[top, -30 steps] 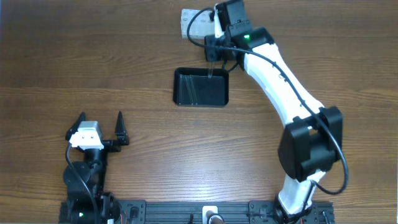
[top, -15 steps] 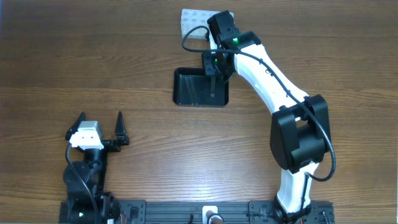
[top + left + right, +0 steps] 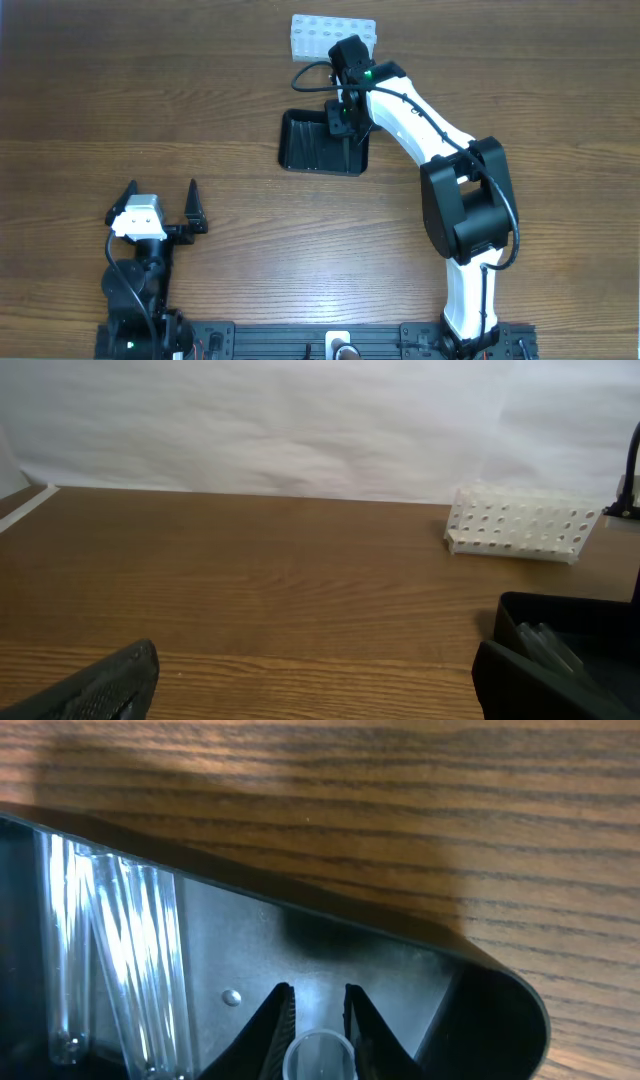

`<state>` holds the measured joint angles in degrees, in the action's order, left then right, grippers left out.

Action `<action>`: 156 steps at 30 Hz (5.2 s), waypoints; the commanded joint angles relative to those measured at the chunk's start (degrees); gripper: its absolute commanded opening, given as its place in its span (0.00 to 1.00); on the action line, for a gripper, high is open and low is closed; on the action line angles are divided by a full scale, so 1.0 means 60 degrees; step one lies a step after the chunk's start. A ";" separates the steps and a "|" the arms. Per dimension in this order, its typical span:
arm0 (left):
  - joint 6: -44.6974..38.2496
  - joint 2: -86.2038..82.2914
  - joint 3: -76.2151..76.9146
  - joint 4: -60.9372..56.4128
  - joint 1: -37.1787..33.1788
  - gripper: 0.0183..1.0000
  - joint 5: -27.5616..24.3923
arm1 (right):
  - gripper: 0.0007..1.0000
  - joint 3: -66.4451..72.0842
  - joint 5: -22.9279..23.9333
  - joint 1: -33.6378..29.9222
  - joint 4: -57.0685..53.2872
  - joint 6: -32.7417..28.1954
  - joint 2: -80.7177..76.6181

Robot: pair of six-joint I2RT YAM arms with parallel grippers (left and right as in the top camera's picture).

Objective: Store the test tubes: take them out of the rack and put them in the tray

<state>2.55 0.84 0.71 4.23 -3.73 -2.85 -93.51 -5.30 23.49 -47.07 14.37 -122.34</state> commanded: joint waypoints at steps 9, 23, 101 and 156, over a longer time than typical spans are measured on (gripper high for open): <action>-0.0131 -0.0087 -0.0062 -0.0004 -0.0044 1.00 -0.0127 | 0.30 -0.0055 0.0106 0.0095 0.0248 0.0171 0.0029; -0.0131 -0.0087 -0.0062 0.0000 -0.0044 1.00 -0.0127 | 0.50 0.0200 0.0113 -0.1093 0.0856 -0.1883 0.4069; -0.0131 -0.0087 -0.0062 -0.0004 -0.0044 1.00 -0.0127 | 0.99 1.5537 0.1388 -0.3238 0.7169 -0.2801 1.9908; -0.0131 -0.0087 -0.0062 -0.0004 -0.0044 1.00 -0.0127 | 0.99 1.5537 0.1388 -0.3238 0.7173 -0.2801 1.9908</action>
<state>2.55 0.84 0.71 4.21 -3.73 -2.85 -0.89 3.55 4.51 -4.21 -2.15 -3.42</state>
